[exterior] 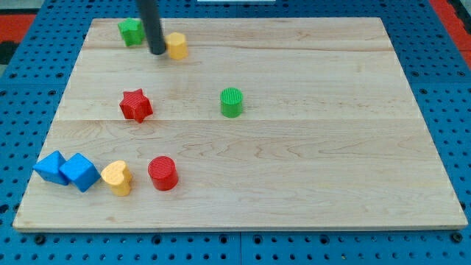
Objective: Move the yellow hexagon to the top center
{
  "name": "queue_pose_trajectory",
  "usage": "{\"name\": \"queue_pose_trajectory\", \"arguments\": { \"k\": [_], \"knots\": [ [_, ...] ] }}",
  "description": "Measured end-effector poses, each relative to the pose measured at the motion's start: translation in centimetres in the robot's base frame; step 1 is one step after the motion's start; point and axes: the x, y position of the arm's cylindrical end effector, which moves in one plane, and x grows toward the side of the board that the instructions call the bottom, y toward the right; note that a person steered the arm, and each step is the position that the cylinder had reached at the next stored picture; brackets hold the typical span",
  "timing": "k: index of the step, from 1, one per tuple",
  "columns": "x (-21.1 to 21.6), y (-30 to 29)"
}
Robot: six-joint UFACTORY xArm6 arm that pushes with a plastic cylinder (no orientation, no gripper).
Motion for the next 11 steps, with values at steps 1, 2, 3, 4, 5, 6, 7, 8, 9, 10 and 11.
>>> {"name": "queue_pose_trajectory", "arguments": {
  "k": [1, 2, 3, 4, 5, 6, 7, 8, 9, 10, 11],
  "knots": [
    [-0.1, 6.3],
    [-0.4, 8.7],
    [1.0, 2.1],
    [-2.3, 2.9],
    [-3.5, 7.8],
    [-2.0, 9.7],
    [1.4, 10.2],
    [2.3, 18.3],
    [-1.8, 19.9],
    [-3.4, 14.8],
    [-3.5, 13.0]
  ]
}}
